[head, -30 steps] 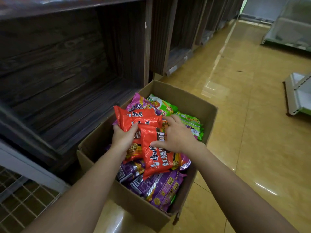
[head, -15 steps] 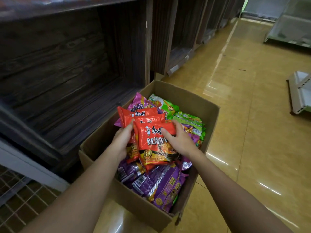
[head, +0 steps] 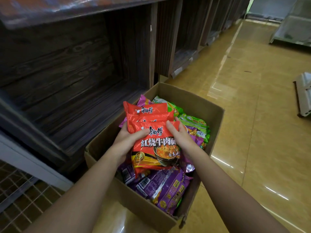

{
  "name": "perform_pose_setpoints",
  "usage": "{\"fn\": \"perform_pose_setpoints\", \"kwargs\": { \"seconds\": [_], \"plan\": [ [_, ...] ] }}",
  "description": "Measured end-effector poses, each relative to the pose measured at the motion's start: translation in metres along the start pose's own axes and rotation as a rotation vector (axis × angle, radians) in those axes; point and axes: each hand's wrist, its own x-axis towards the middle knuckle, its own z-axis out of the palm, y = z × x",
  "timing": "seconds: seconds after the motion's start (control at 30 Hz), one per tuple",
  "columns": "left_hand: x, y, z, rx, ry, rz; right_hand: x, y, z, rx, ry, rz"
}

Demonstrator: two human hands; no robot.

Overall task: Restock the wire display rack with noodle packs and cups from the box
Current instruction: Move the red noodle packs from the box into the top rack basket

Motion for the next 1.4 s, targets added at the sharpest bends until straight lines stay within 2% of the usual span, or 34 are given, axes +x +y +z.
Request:
{"fn": "perform_pose_setpoints", "kwargs": {
  "seconds": [0.1,0.2,0.37,0.5,0.67,0.97,1.1,1.27,1.4],
  "plan": [
    [-0.001,0.003,0.005,-0.042,-0.016,-0.004,-0.003,-0.003,-0.002,0.181,-0.046,0.055],
    [0.0,0.008,0.014,-0.041,-0.022,-0.002,-0.002,-0.002,-0.005,0.184,-0.042,0.073],
    [0.006,0.015,0.028,-0.002,0.004,0.053,-0.001,-0.003,-0.007,0.269,0.036,0.0],
    [0.009,0.019,0.04,0.068,0.074,0.114,0.0,-0.009,-0.004,0.205,0.092,-0.074],
    [-0.009,0.064,0.057,0.13,0.135,0.041,-0.018,-0.047,-0.013,0.058,0.177,-0.087],
    [-0.124,0.26,0.073,0.139,0.16,0.036,-0.129,-0.243,-0.01,0.077,0.201,-0.08],
    [-0.19,0.359,0.074,0.158,0.229,0.083,-0.185,-0.346,-0.001,0.028,0.176,-0.114],
    [-0.287,0.468,0.067,0.095,0.383,0.104,-0.261,-0.465,0.019,-0.035,0.074,-0.218],
    [-0.36,0.533,0.05,0.073,0.536,0.199,-0.314,-0.538,0.05,-0.083,0.005,-0.312]
  ]
}}
